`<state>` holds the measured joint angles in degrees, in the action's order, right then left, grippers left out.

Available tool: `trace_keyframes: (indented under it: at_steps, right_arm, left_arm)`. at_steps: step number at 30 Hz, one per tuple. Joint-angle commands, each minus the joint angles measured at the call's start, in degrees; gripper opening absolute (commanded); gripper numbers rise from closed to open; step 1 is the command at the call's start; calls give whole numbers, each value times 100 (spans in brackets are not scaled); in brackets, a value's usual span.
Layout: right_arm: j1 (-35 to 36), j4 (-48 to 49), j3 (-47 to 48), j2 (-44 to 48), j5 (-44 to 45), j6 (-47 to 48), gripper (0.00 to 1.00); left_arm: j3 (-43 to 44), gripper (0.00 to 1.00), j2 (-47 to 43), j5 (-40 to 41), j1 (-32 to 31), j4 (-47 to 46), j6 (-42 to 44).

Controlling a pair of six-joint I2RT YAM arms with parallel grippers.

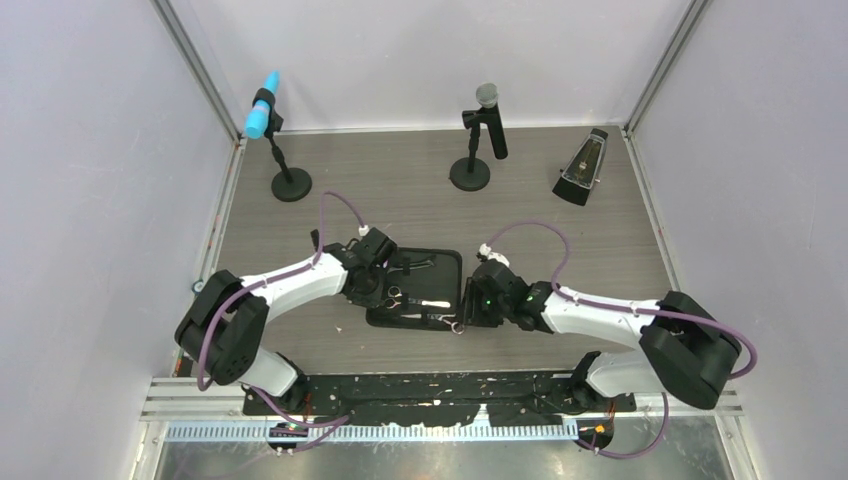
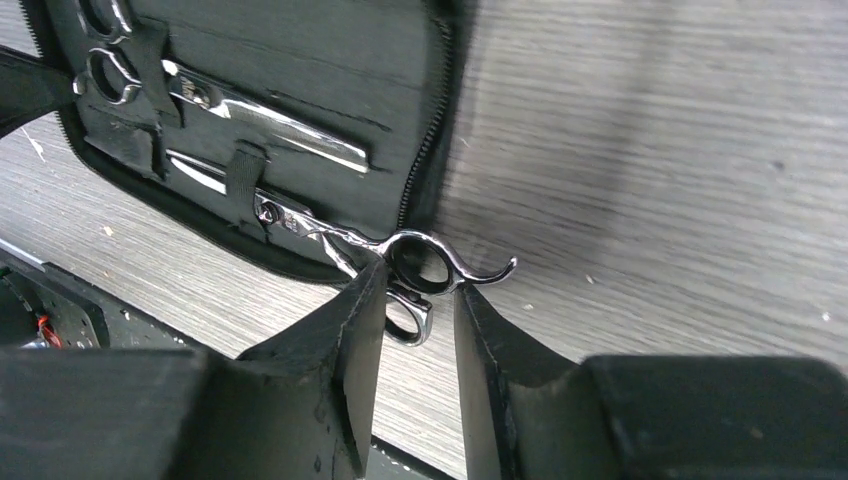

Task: Sort the hair-cutting tools
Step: Place the scissors in the hairdressing tool bag.

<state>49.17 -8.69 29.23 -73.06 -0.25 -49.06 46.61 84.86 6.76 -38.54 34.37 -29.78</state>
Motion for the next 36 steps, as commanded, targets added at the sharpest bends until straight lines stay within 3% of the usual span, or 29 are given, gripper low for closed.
trace_keyframes:
  at_steps: [1, 8, 20, 28, 36]
  right_arm:
    - [204, 266, 541, -232, 11, 221, 34]
    - [311, 173, 856, -441, -157, 296, 22]
    - [517, 443, 930, -747, -272, -89, 15]
    - [523, -201, 1539, -729, 259, 284, 18]
    - [596, -144, 1802, -1081, 198, 373, 30]
  left_arm:
    - [-78, 4, -224, -302, -30, -294, -152]
    - [-126, 3, -293, -419, -39, -369, -249]
    - [-390, 1, -533, -1058, -171, -873, -1023]
    - [-986, 0, -1182, -1493, -312, -1601, -2074]
    - [-1352, 0, -1790, -1196, -667, -1911, -2864]
